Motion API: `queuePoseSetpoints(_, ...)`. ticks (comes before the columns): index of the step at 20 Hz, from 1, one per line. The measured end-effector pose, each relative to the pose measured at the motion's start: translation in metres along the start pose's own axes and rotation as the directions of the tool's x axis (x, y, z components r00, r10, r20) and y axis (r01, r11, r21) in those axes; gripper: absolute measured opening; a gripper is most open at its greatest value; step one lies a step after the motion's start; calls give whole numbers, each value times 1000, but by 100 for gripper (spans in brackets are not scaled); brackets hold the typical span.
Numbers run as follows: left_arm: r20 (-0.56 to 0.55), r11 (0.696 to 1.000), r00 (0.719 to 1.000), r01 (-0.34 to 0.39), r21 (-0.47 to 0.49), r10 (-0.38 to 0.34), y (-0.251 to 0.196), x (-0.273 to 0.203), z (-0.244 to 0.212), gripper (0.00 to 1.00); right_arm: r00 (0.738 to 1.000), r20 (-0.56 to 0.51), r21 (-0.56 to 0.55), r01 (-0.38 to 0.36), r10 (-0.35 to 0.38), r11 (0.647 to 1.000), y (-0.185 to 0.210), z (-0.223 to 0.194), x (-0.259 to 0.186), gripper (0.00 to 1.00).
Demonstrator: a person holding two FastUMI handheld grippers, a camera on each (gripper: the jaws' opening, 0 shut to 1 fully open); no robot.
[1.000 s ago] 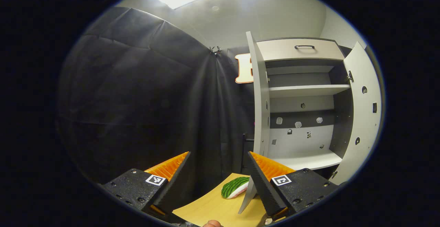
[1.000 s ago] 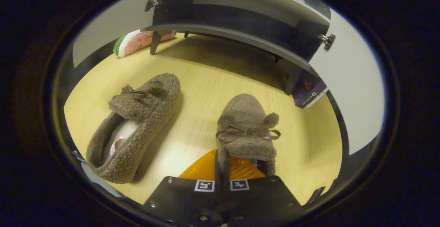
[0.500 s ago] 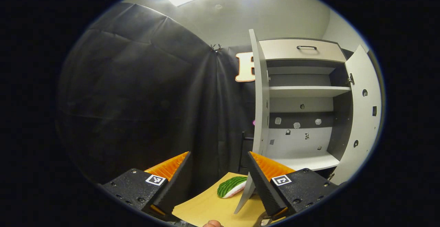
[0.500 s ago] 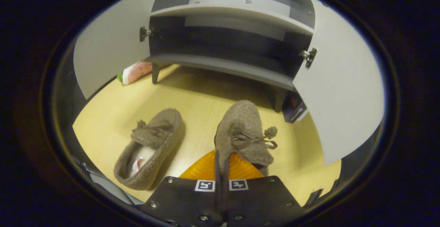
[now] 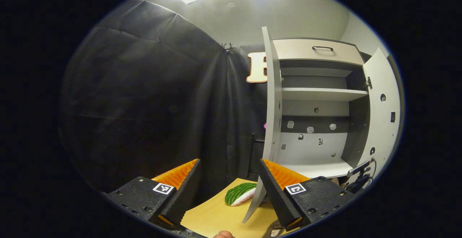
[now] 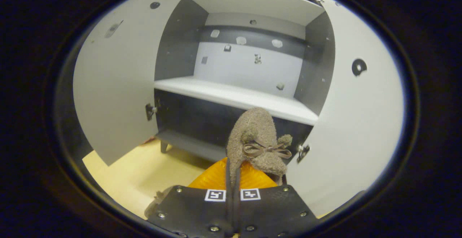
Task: Grab one shoe with the right hand and put it into the shoe cabinet, grab the other shoe with the left hand and put it into the shoe cabinet; then close the right door with the right hand and the left door with the left hand.
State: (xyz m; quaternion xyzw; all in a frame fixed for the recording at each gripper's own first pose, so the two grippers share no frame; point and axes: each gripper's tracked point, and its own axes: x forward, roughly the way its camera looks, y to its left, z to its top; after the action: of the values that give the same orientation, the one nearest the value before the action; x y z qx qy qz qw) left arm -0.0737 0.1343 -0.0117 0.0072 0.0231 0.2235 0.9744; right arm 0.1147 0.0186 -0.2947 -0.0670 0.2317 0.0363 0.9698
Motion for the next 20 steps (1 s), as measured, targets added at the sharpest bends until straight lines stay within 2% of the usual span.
queuePoseSetpoints(2,-9,1000,1000,-11,0,11,3,0,-4,99,999,53,-2,11,-11,1000,-8,33,14,0)
queuePoseSetpoints(3,-12,1000,1000,-16,0,16,5,0,-6,96,997,75,1,15,-15,1000,-11,49,21,1)
queuePoseSetpoints(7,-24,999,999,-35,-7,35,8,0,-15,96,988,146,11,47,-48,999,-30,107,57,0)
queuePoseSetpoints(8,-26,999,999,-45,-9,45,11,0,-18,100,985,163,15,55,-57,998,-35,122,65,0)
queuePoseSetpoints(11,-42,997,997,-72,-21,71,17,1,-29,93,980,183,16,73,-75,997,-51,160,94,1)
queuePoseSetpoints(12,-47,996,995,-85,-25,83,20,1,-33,97,980,184,14,75,-77,997,-55,168,104,1)
queuePoseSetpoints(15,-52,991,991,-128,-32,126,32,0,-41,96,984,159,13,76,-77,997,-60,181,139,1)
queuePoseSetpoints(19,-62,979,978,-200,-39,197,53,-3,-48,96,994,89,17,60,-61,998,-56,169,167,1)
queuePoseSetpoints(20,-66,976,975,-215,-43,212,59,-5,-49,93,994,87,13,66,-67,998,-57,167,173,1)
